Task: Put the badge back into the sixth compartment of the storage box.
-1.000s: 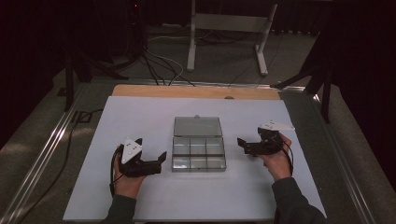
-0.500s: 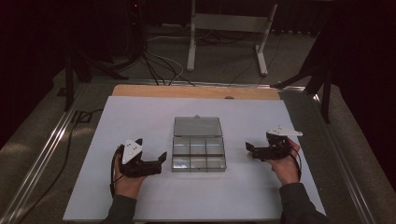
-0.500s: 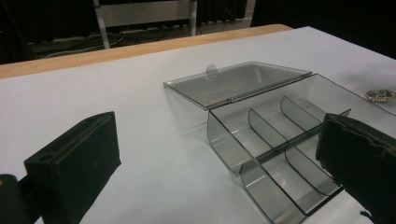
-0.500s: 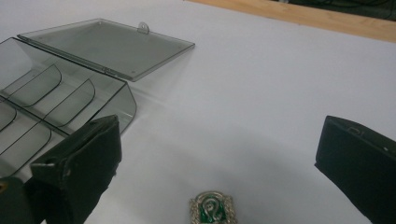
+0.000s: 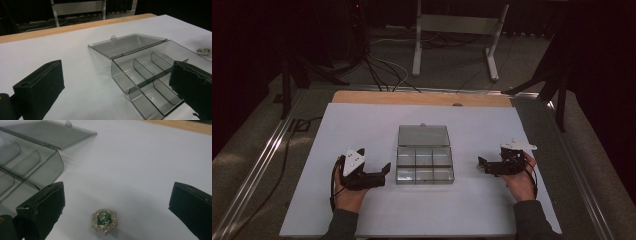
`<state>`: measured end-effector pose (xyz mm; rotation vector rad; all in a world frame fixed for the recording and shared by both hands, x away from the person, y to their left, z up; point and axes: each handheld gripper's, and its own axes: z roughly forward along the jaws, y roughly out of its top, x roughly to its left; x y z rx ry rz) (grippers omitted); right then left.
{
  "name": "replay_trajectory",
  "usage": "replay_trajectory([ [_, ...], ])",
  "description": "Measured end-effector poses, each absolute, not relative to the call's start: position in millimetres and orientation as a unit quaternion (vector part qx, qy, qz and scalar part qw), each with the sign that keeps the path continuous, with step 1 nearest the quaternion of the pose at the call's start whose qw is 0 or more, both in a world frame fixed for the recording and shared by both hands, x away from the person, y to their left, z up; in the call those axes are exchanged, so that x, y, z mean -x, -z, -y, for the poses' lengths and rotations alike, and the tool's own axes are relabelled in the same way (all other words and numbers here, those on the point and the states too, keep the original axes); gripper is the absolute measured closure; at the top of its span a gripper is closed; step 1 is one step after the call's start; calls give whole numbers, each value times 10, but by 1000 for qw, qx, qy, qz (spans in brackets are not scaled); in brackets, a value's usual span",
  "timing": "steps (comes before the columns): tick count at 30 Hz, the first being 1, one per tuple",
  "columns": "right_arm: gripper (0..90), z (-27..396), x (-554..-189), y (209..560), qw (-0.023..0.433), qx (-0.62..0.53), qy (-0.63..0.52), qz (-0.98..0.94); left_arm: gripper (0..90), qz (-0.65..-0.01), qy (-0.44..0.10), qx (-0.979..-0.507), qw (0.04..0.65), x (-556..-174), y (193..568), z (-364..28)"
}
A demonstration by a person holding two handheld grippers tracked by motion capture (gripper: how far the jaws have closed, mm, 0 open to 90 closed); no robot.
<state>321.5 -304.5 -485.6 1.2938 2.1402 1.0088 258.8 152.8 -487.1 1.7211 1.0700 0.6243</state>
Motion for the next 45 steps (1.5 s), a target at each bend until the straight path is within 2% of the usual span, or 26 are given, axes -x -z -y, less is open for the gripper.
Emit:
replay_trajectory([
  [3, 8, 3036, -3229, 4874, 208, -463, -366, -780, 12, -440, -256, -708, 489, -2589, 4870, -1528],
  [7, 118, 2990, -3257, 4914, 199, -460, -348, -792, 11, -439, -257, -709, 489, -2583, 4869, -1521],
  [9, 206, 2969, -3260, 4935, 197, -457, -341, -798, 11, -439, -256, -709, 489, -2581, 4867, -1521],
  [11, 345, 2955, -3258, 4957, 191, -446, -337, -806, 12, -439, -256, -709, 489, -2583, 4869, -1521],
  [15, 427, 2951, -3273, 5004, 184, -446, -316, -817, 11, -437, -255, -710, 491, -2584, 4867, -1521],
  [17, 427, 2954, -3272, 5017, 183, -447, -313, -818, 11, -437, -255, -710, 491, -2584, 4867, -1521],
  [19, 496, 2966, -3257, 5042, 180, -446, -306, -822, 12, -435, -257, -709, 492, -2583, 4858, -1518],
  [35, 550, 3036, -3282, 5145, 147, -460, -292, -825, 11, -431, -255, -713, 490, -2585, 4866, -1500],
  [45, 660, 3017, -3269, 5161, 134, -457, -294, -828, 11, -431, -255, -712, 492, -2580, 4861, -1499],
])
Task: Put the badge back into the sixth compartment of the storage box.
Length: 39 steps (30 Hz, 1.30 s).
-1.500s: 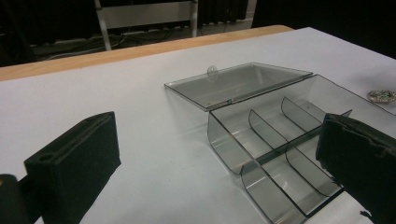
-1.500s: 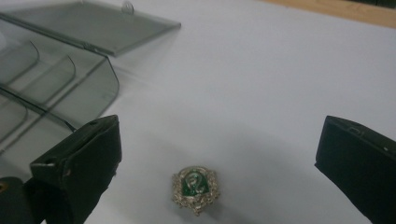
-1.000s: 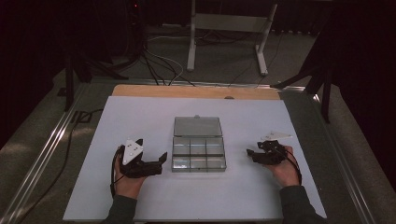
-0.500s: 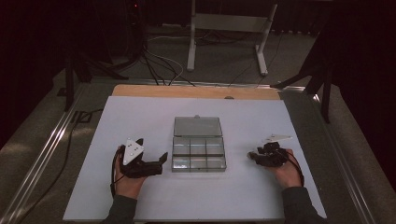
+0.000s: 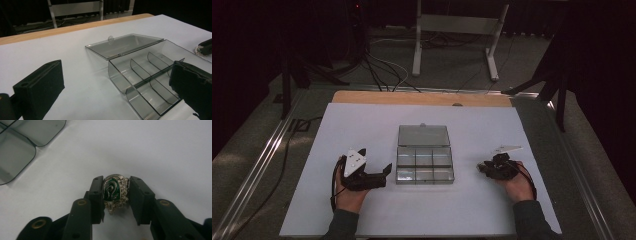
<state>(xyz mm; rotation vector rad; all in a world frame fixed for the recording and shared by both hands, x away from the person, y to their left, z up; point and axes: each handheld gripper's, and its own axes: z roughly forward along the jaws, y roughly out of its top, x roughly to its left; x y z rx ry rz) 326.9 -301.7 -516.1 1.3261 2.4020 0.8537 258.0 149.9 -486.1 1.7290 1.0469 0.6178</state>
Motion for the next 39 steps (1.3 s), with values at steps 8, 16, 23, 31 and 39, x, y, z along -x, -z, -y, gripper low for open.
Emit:
replay_trajectory([
  [8, 724, 3013, -3239, 5151, 136, -453, -302, -828, 11, -429, -255, -714, 491, -2579, 4860, -1491],
  [16, 815, 2962, -3168, 5069, 150, -436, -312, -831, 12, -428, -258, -714, 490, -2572, 4856, -1480],
  [23, 834, 2903, -3119, 5022, 157, -417, -291, -847, 11, -429, -258, -714, 490, -2574, 4856, -1485],
  [31, 875, 2896, -3101, 4992, 161, -414, -285, -849, 11, -429, -258, -714, 490, -2576, 4859, -1485],
  [39, 874, 2864, -3098, 5002, 164, -408, -273, -856, 12, -428, -256, -717, 488, -2576, 4870, -1471],
])
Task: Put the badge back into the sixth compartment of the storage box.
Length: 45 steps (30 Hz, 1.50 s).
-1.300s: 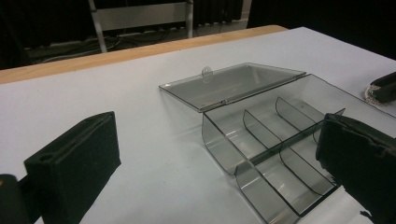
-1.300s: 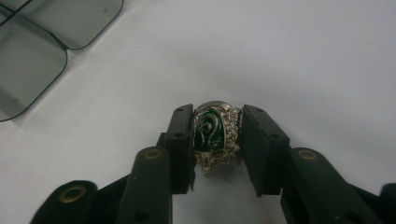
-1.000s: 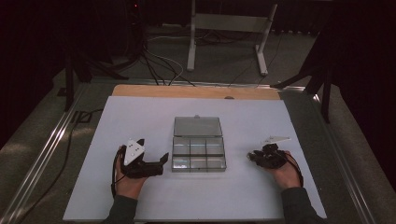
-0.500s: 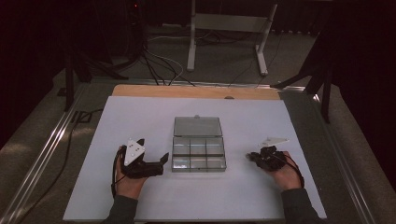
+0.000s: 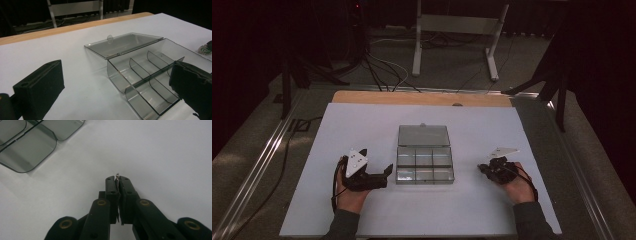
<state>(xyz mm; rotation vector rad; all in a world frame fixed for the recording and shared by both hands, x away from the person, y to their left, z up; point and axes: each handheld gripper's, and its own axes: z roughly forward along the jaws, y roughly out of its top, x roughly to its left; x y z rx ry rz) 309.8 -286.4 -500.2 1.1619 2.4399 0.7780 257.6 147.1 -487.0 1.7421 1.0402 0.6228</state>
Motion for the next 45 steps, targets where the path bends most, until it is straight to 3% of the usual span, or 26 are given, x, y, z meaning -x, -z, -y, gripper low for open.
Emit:
replay_trajectory([
  [45, 877, 2939, -3077, 4813, 166, -441, -333, -817, 12, -424, -237, -724, 491, -2581, 4852, -1476],
])
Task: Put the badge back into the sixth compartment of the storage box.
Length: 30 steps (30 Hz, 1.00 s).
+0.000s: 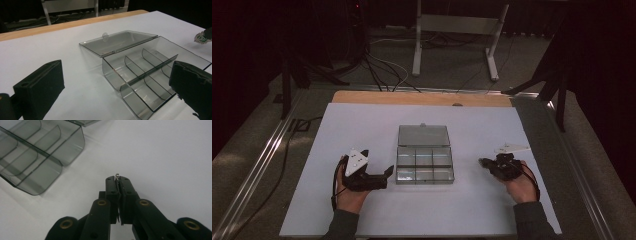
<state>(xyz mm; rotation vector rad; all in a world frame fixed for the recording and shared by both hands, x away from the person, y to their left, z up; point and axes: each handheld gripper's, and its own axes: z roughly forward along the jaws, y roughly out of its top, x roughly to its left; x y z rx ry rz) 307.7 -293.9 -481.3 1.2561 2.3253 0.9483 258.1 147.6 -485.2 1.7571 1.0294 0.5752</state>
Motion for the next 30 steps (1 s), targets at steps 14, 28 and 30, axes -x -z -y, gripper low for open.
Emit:
replay_trajectory([
  [14, 877, 2876, -3050, 4707, 170, -446, -356, -804, 13, -429, -235, -719, 493, -2582, 4861, -1490],
  [28, 877, 2794, -3034, 4652, 170, -441, -371, -799, 13, -431, -235, -718, 492, -2584, 4869, -1490],
  [30, 877, 2773, -3030, 4646, 168, -439, -373, -800, 13, -432, -235, -718, 492, -2584, 4870, -1490],
])
